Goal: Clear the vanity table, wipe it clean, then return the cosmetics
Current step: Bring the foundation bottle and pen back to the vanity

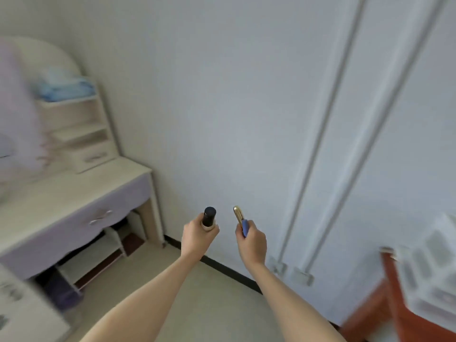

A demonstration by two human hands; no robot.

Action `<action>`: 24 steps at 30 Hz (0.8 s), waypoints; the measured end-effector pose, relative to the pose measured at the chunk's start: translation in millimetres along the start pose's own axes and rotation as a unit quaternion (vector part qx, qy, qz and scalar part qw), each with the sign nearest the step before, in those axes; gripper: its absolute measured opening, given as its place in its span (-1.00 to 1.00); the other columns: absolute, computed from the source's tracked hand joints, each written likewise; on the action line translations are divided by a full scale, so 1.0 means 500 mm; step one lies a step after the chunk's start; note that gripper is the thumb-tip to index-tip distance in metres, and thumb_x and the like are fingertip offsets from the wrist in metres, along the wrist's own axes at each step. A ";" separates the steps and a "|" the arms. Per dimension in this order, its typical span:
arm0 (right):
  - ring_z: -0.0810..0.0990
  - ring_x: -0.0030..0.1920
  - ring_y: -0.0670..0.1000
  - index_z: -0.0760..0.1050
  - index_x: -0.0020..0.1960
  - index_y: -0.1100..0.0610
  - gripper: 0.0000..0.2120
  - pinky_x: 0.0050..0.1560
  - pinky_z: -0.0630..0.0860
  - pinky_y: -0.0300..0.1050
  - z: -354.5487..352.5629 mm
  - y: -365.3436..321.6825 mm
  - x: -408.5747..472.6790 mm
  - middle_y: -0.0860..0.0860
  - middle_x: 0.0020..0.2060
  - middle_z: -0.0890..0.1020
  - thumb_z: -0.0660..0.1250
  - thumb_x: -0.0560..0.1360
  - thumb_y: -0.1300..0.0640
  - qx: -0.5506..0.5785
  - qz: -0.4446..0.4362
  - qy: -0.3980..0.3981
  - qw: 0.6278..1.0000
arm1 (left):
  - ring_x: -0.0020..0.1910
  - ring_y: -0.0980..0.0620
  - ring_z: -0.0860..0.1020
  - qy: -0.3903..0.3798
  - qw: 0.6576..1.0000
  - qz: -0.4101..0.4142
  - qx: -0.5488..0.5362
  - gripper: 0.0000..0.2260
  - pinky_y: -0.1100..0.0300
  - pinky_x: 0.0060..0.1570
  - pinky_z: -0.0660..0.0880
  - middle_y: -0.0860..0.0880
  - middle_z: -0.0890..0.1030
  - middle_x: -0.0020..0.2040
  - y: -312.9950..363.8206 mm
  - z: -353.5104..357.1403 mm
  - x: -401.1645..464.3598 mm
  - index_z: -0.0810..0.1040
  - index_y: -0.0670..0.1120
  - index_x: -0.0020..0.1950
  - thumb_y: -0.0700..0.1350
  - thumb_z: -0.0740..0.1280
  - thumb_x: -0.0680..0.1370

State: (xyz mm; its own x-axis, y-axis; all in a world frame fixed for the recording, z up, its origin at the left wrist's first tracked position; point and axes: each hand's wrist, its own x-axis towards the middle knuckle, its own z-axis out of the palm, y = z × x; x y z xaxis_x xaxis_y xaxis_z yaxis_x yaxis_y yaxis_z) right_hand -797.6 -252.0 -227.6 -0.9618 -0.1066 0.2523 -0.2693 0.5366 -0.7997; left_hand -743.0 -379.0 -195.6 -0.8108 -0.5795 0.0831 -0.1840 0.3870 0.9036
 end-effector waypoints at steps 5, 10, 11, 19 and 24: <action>0.40 -0.43 0.01 0.33 -0.24 0.10 -0.77 -0.42 0.26 -0.14 0.256 -0.183 0.003 -0.09 -0.48 0.37 0.17 0.58 0.06 0.051 -0.042 -0.117 0.991 | -0.34 0.05 0.51 0.111 0.993 -0.026 0.029 -0.85 0.16 -0.31 0.45 0.02 0.57 -0.34 -0.104 -0.256 0.082 0.42 0.00 -0.29 -0.15 0.38 0.39; 0.40 -0.46 -0.05 0.35 -0.26 0.09 -0.77 -0.44 0.29 -0.15 0.468 -0.330 -0.036 -0.06 -0.49 0.39 0.18 0.57 0.08 0.075 -0.088 -0.239 0.964 | -0.34 0.06 0.47 0.216 0.972 -0.082 0.044 -0.84 0.20 -0.35 0.39 0.08 0.54 -0.35 -0.222 -0.456 0.115 0.41 0.03 -0.27 -0.14 0.38 0.40; 0.41 -0.46 -0.03 0.36 -0.25 0.09 -0.77 -0.43 0.32 -0.14 0.507 -0.352 -0.044 -0.05 -0.50 0.40 0.17 0.57 0.06 0.076 -0.096 -0.260 0.958 | -0.37 0.08 0.43 0.238 0.965 -0.098 0.045 -0.80 0.21 -0.38 0.34 0.10 0.50 -0.38 -0.243 -0.485 0.118 0.37 0.06 -0.30 -0.14 0.37 0.40; 0.46 -0.47 -0.02 0.44 -0.17 0.15 -0.80 -0.49 0.28 -0.19 0.775 -0.488 -0.040 -0.05 -0.49 0.44 0.20 0.56 0.06 0.038 -0.211 -0.363 0.907 | -0.33 0.01 0.48 0.338 0.920 -0.194 0.048 -0.83 0.13 -0.28 0.45 0.05 0.54 -0.35 -0.397 -0.667 0.193 0.41 0.02 -0.30 -0.17 0.37 0.40; 0.47 -0.41 0.03 0.41 -0.13 0.13 -0.84 -0.48 0.32 -0.17 0.953 -0.591 -0.003 0.01 -0.41 0.49 0.21 0.56 0.06 0.021 -0.248 -0.432 0.867 | -0.38 -0.02 0.44 0.408 0.881 -0.238 0.035 -0.82 0.14 -0.36 0.39 0.02 0.49 -0.41 -0.475 -0.783 0.269 0.40 -0.02 -0.34 -0.17 0.37 0.38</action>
State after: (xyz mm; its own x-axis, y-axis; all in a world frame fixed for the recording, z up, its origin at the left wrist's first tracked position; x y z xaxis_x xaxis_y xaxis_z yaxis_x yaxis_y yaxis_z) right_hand -740.4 -809.2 -251.3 -0.4016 -0.9120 0.0839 -0.6441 0.2161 -0.7338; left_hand -590.9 -829.5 -234.4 0.0316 -0.9995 0.0011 -0.4518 -0.0133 0.8920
